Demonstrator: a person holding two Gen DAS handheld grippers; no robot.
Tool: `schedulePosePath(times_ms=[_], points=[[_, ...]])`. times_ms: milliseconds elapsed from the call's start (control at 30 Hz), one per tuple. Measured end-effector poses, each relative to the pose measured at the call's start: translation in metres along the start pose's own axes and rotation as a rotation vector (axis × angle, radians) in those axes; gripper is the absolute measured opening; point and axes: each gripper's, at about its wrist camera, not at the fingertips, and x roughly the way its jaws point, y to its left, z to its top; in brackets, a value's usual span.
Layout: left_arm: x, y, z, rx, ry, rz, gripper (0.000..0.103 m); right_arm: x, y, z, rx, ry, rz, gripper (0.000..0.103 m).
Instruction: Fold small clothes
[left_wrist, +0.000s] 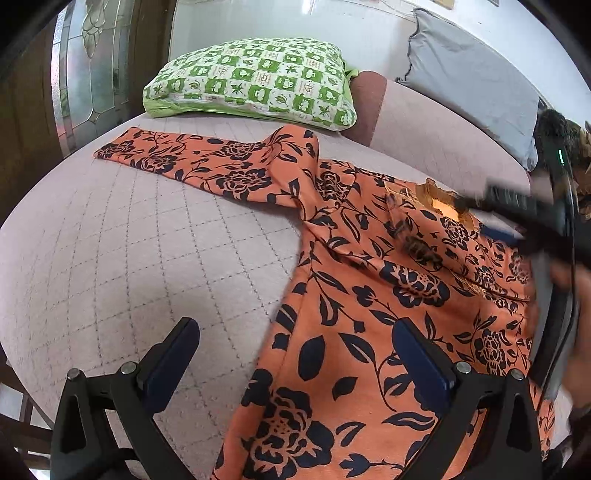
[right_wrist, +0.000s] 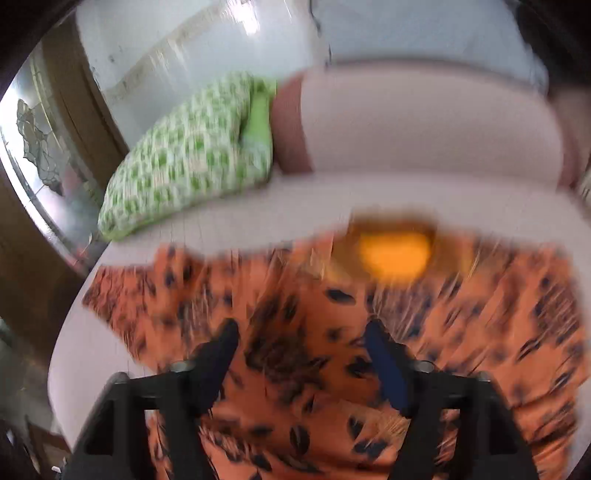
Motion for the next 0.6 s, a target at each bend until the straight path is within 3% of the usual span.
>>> schedulePosePath(times_ms=[133,200,367,500,600], points=[[0.002,-0.013,0.011,0.010,0.006,-0.037,0.103,-0.045,-0.050,-0.021,0.064,-0.044,-0.010,0.076],[0.003,-0.024,0.020,0.024,0.007,-0.083,0.103,-0.074,-0.083,-0.031,0.098,-0.077,-0.029,0.083],[0.033,-0.064,0.072,0.044,0.032,-0.218,0.103,-0.112,-0.148,-0.072,0.222,-0.050,0.053,0.084],[0.086,-0.098,0.104,0.065,0.140,-0.232,0.100,-0.119,-0.162,-0.103,0.219,-0.052,0.067,0.084],[0.131,-0.118,0.111,0.087,0.264,-0.208,0.085,-0.122,-0.169,-0.115,0.221,-0.075,0.071,0.084]])
